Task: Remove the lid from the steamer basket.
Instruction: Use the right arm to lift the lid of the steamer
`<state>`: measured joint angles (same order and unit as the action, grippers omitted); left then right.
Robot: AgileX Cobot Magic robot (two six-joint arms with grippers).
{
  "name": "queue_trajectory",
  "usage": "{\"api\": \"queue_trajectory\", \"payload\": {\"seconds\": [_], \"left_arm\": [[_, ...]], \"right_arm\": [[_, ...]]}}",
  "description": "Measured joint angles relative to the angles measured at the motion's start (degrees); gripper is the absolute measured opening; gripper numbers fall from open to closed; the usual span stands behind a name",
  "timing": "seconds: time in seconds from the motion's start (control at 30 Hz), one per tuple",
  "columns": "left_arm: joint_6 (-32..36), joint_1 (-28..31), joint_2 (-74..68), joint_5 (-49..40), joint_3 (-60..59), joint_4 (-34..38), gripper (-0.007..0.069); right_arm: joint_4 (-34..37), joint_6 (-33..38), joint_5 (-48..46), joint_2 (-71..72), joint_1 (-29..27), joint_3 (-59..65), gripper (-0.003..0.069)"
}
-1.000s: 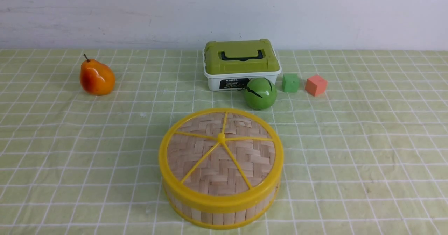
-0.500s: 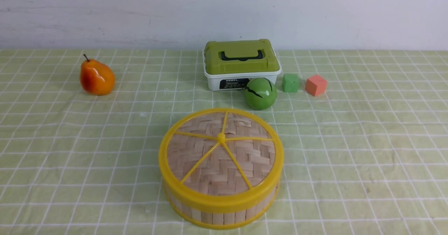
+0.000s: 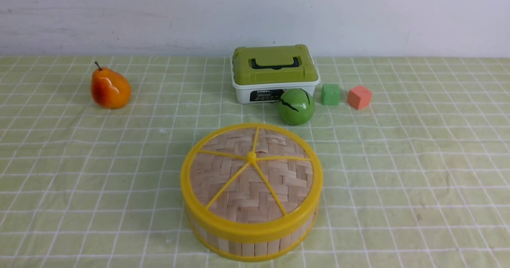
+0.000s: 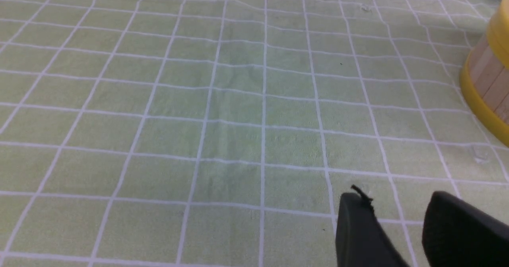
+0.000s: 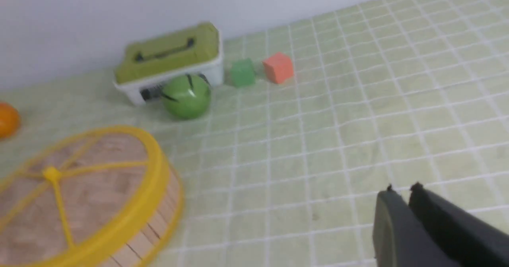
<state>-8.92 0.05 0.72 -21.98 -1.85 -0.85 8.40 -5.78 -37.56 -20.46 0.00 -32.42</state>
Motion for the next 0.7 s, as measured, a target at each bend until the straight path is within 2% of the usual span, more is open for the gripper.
{"api": "queue_trajectory", "payload": {"seconds": [0.1,0.13,0.2,0.27,0.33,0.37,0.5,0.7], "left_arm": [[0.00,0.00,0.00,0.00,0.00,0.00,0.0239],[0.00,0.00,0.00,0.00,0.00,0.00,0.0239],[0.00,0.00,0.00,0.00,0.00,0.00,0.0239],[0.00,0.00,0.00,0.00,0.00,0.00,0.0239],[0.00,0.00,0.00,0.00,0.00,0.00,0.0239],[0.00,0.00,0.00,0.00,0.00,0.00,0.0239],[0.00,0.00,0.00,0.00,0.00,0.00,0.0239],[0.00,0.00,0.00,0.00,0.00,0.00,0.0239]], "right_arm": [[-1.53,9.12,-13.83,-14.23,0.10,-15.45,-0.0022],[-1.07,10.14,-15.31,-15.79,0.20,-17.01,-0.0022],[2.16,16.26,-23.15,-25.54,2.19,-25.56,-0.0022],[4.15,19.02,-26.08,-31.04,5.21,-30.81,-0.0018],[4.59,20.15,-27.65,-34.67,7.47,-33.59,-0.0013],[4.49,20.45,-29.12,-40.09,11.04,-37.57,-0.0008],[3.35,19.82,-32.28,-51.37,17.61,-45.53,-0.0004],[3.16,19.36,-33.74,-68.39,24.81,-58.82,0.0008]]}}
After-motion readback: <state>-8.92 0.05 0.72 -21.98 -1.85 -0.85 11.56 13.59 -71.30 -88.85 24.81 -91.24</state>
